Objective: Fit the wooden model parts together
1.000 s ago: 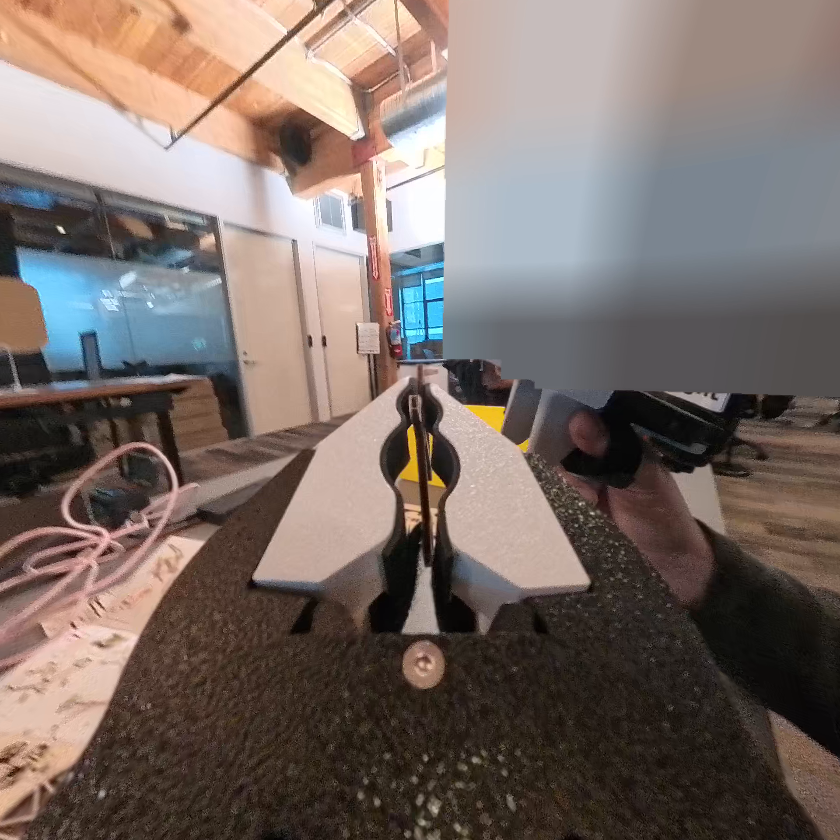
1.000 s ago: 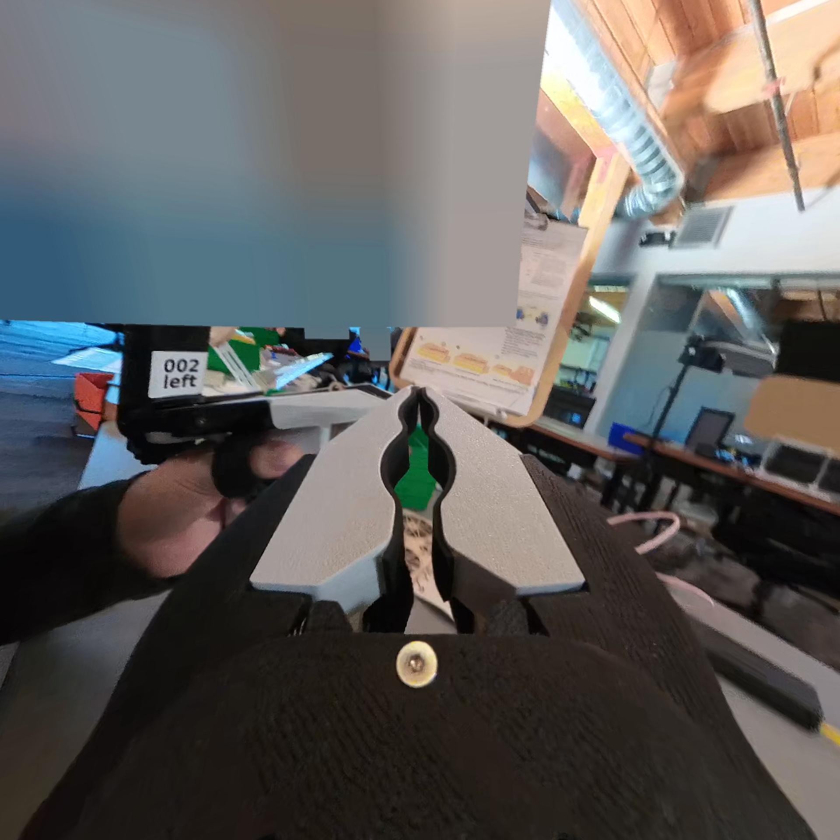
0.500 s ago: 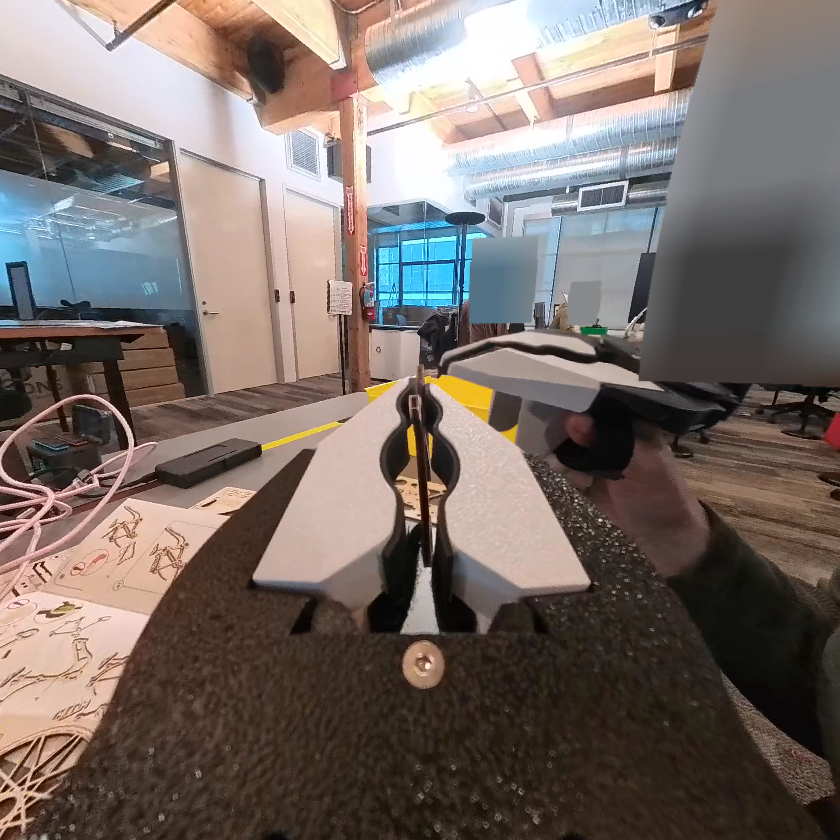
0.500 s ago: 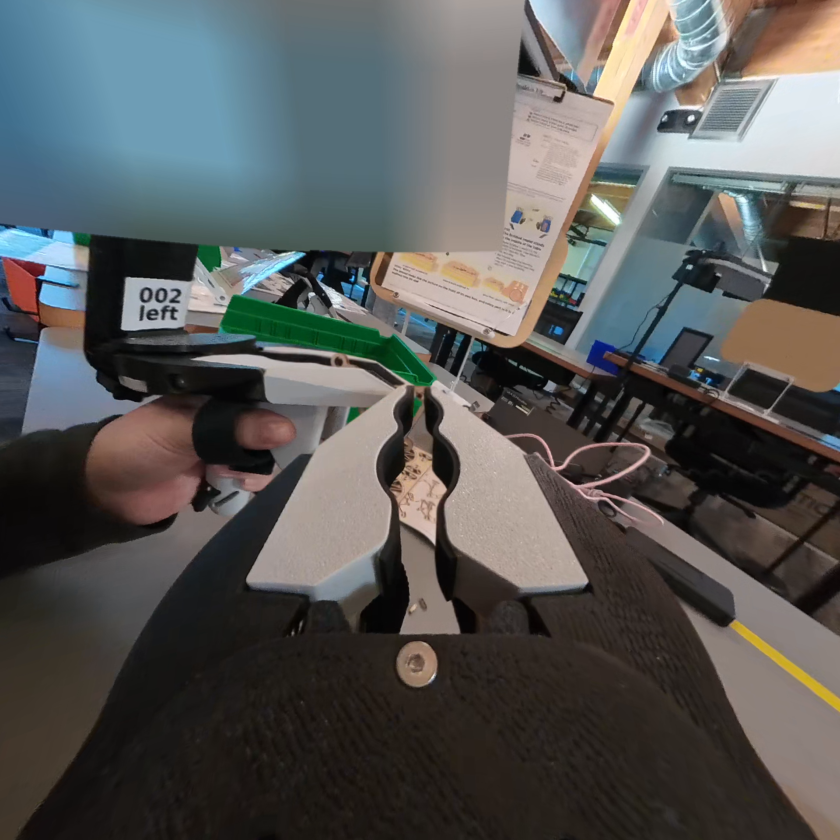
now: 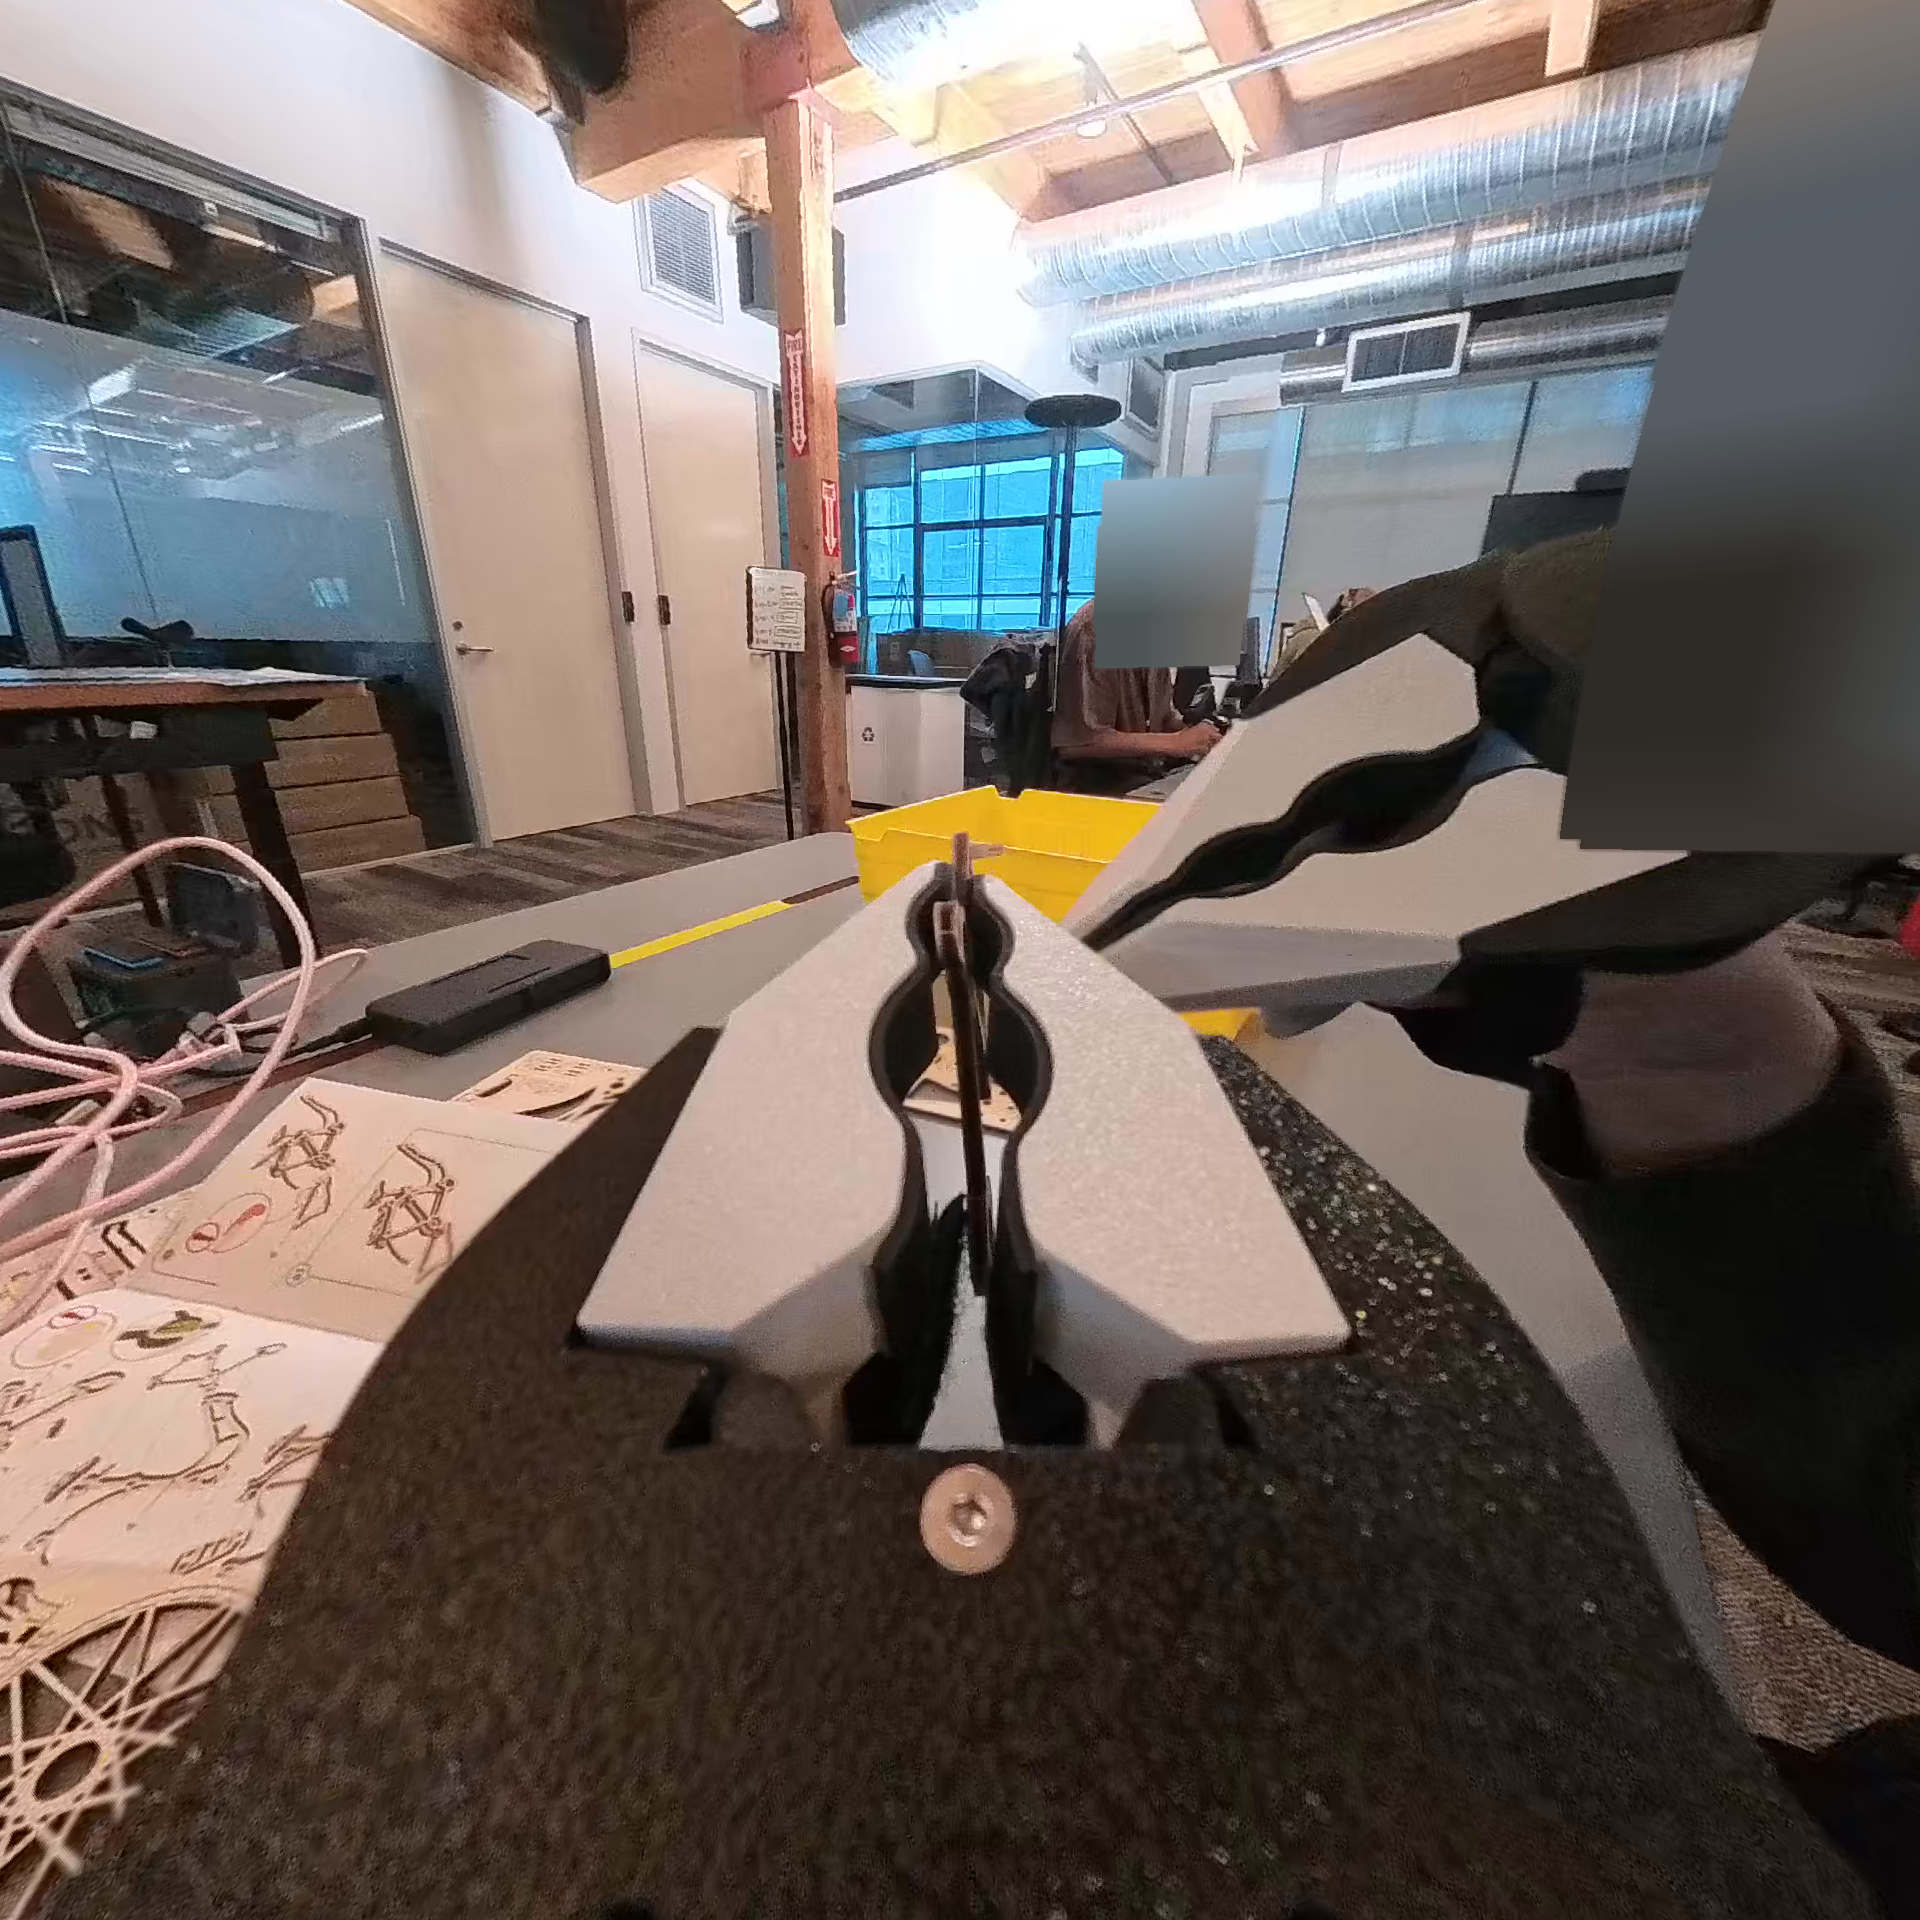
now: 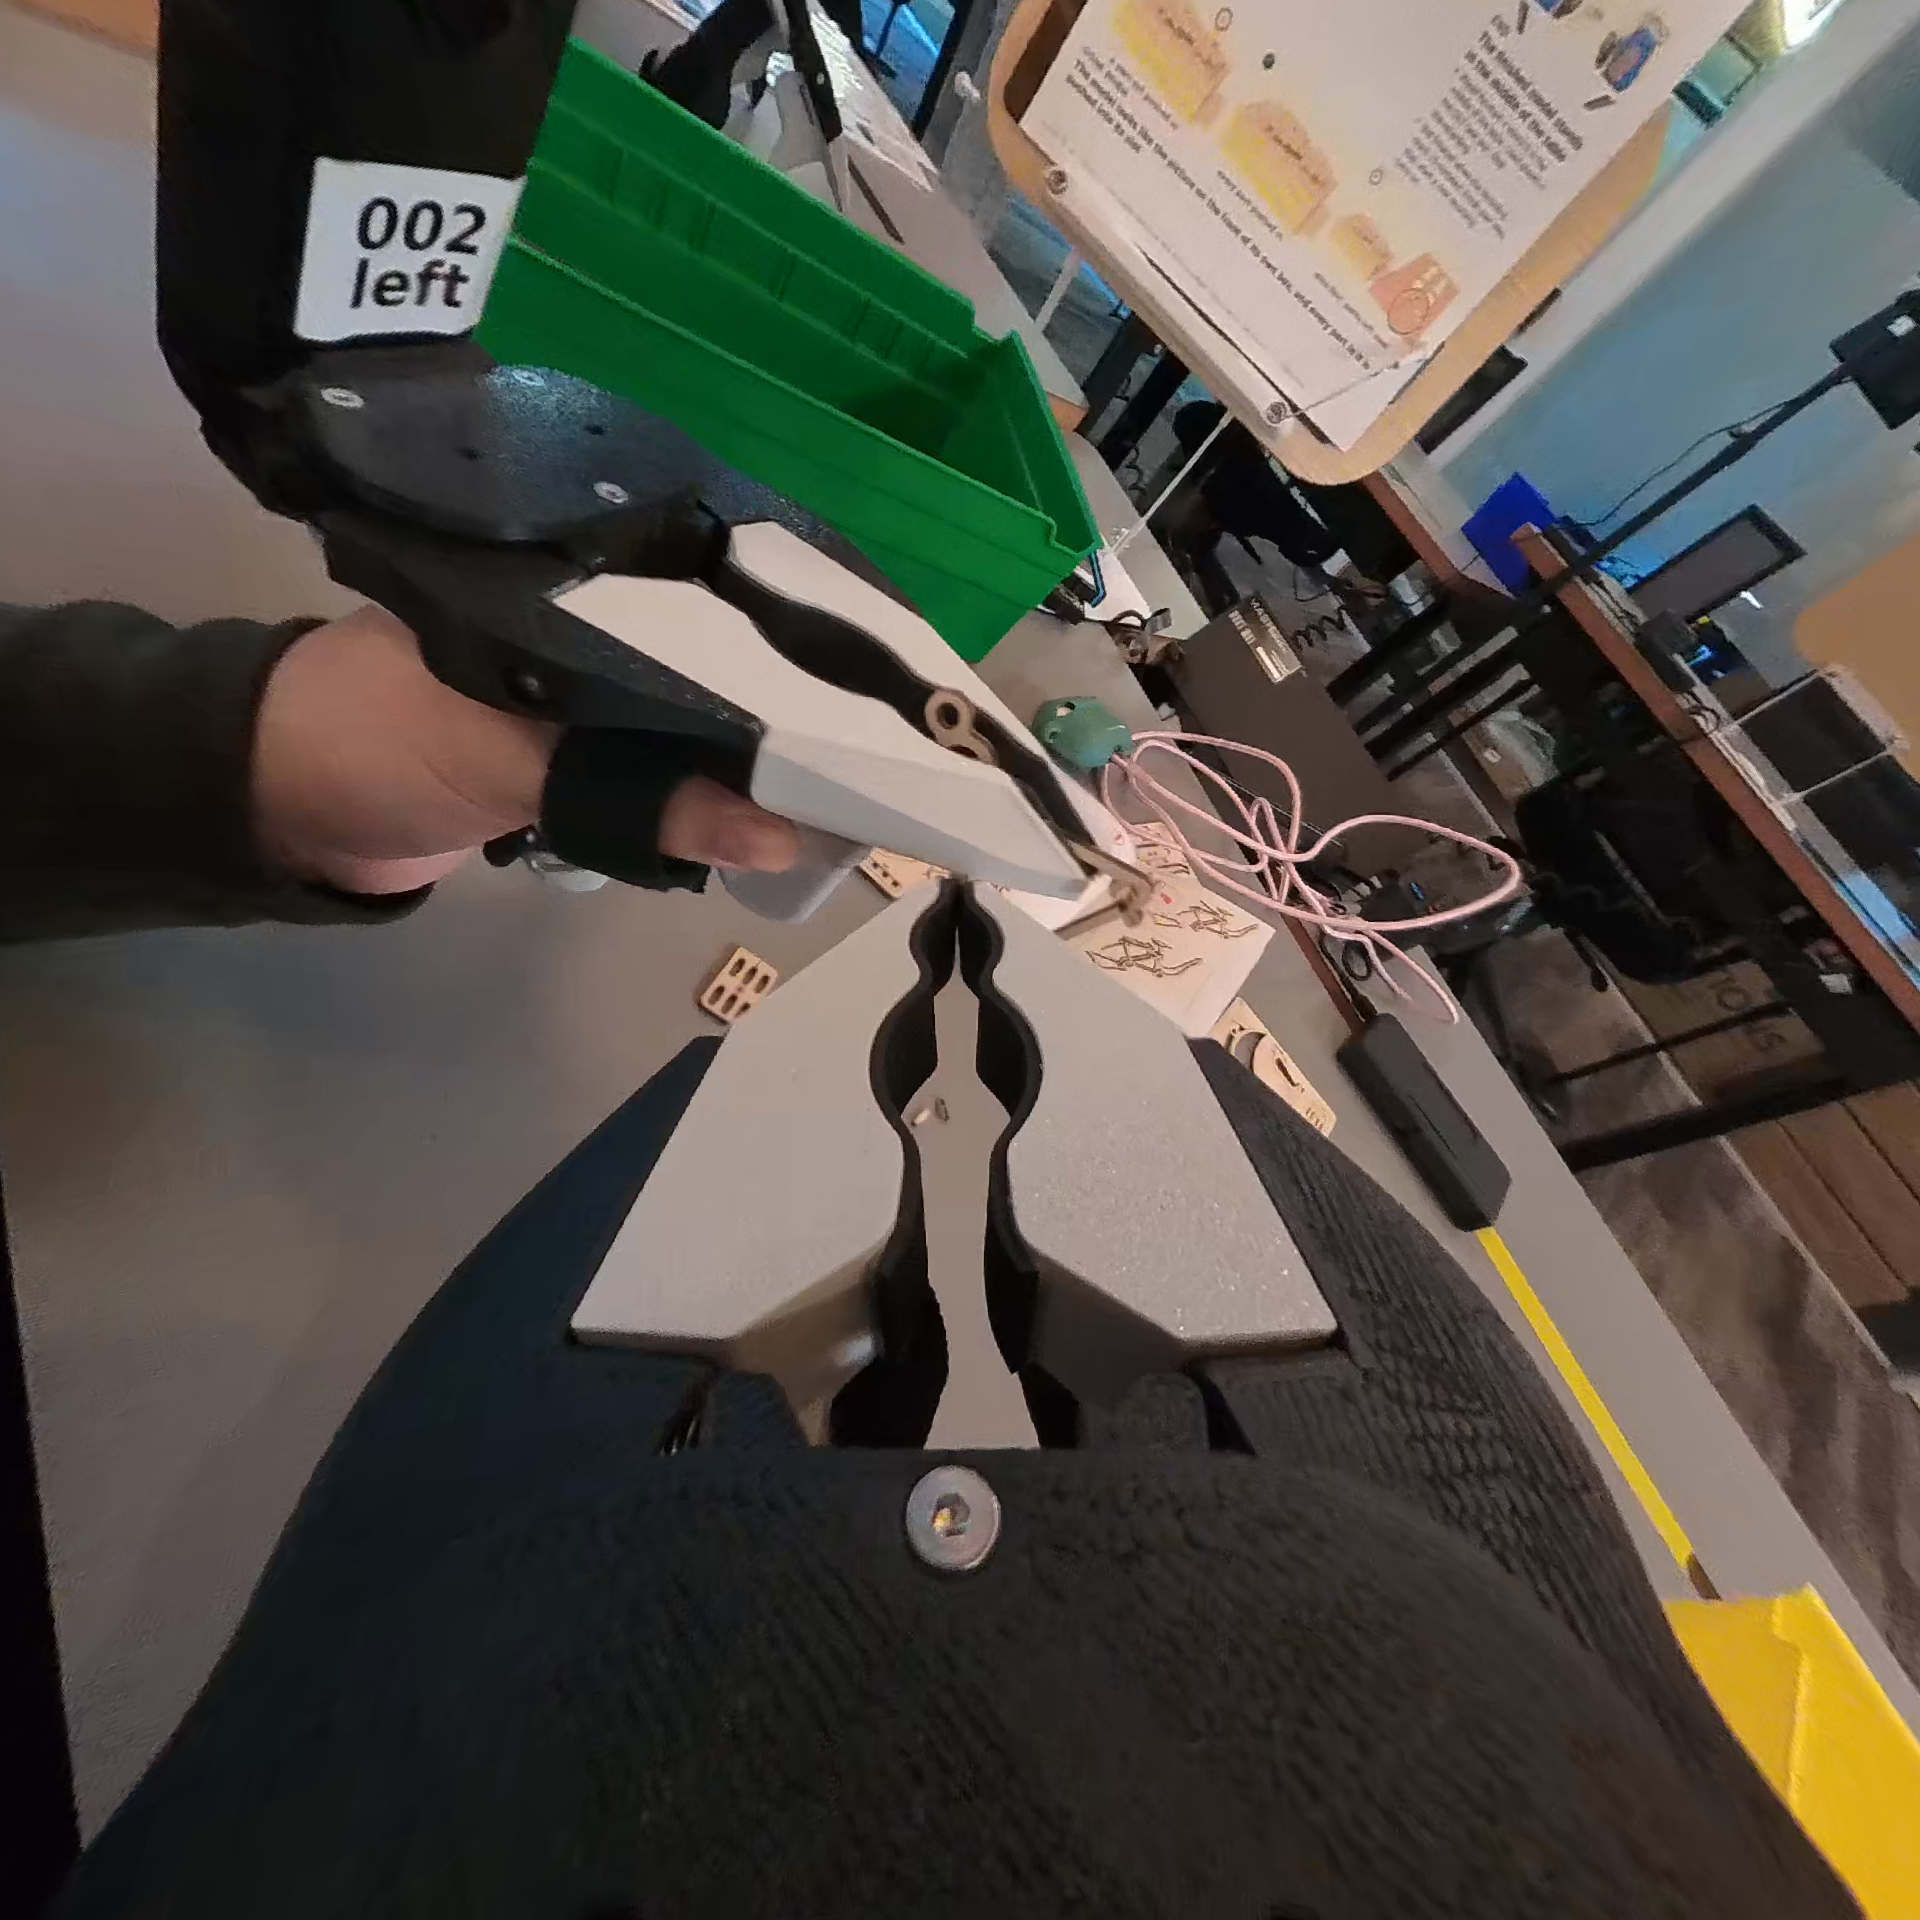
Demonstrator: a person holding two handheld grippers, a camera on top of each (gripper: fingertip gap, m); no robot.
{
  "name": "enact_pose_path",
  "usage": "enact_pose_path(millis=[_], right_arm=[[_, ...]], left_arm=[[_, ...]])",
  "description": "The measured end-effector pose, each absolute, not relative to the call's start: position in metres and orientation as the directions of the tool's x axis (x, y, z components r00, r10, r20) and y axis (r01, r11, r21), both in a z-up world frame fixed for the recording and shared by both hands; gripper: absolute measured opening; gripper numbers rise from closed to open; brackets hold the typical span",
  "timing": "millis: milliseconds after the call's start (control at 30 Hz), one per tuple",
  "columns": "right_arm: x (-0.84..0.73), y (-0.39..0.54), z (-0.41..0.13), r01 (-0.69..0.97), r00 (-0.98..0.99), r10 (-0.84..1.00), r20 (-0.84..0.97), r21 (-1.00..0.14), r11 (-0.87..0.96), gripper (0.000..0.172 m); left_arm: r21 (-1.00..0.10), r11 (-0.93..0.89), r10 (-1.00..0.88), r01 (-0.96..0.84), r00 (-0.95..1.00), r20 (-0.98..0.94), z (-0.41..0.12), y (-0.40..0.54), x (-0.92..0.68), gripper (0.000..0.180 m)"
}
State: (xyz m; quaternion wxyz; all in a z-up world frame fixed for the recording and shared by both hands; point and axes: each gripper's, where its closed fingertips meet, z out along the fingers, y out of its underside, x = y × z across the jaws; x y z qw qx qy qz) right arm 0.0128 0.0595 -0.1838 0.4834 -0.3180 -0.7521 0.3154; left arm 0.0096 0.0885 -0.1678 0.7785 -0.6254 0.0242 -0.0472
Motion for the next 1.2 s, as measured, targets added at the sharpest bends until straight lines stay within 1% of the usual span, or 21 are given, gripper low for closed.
enact_pose_path(millis=[167,300,367,467,633,733,933,1200], right_arm=[[0.012,0.067,-0.17,0.133,-0.264,0.809,0.525,-0.811,0.57,0.0],[0.008,0.075,-0.173,0.192,-0.231,0.826,0.515,-0.808,0.557,0.0],[0.006,0.08,-0.173,0.214,-0.204,0.849,0.487,-0.824,0.524,0.0],[0.006,0.086,-0.165,0.195,-0.164,0.88,0.446,-0.86,0.472,0.0],[0.005,0.084,-0.16,0.176,-0.145,0.874,0.464,-0.857,0.485,0.002],[0.002,0.083,-0.161,0.181,-0.144,0.875,0.463,-0.857,0.483,0.005],[-0.002,0.082,-0.163,0.185,-0.133,0.887,0.442,-0.869,0.46,0.0],[-0.007,0.078,-0.159,0.163,-0.117,0.895,0.43,-0.881,0.445,0.003]], left_arm=[[-0.969,0.225,-0.126,0.1,0.989,0.073,-0.167,0.088,0.007,0.0],[-0.967,0.225,-0.117,0.12,0.989,0.095,-0.168,0.087,0.002,0.0],[-0.967,0.224,-0.105,0.118,0.99,0.097,-0.169,0.087,0.0,0.0],[-0.966,0.225,-0.109,0.131,0.988,0.109,-0.169,0.087,0.0,0.0],[-0.96,0.228,-0.122,0.161,0.983,0.136,-0.17,0.087,-0.001,0.0],[-0.959,0.234,-0.122,0.16,0.983,0.134,-0.169,0.087,-0.001,0.0],[-0.956,0.274,-0.085,0.103,0.993,0.083,-0.162,0.083,-0.001,0.0],[-0.953,0.291,-0.063,0.083,0.996,0.068,-0.159,0.081,-0.003,0.0]])
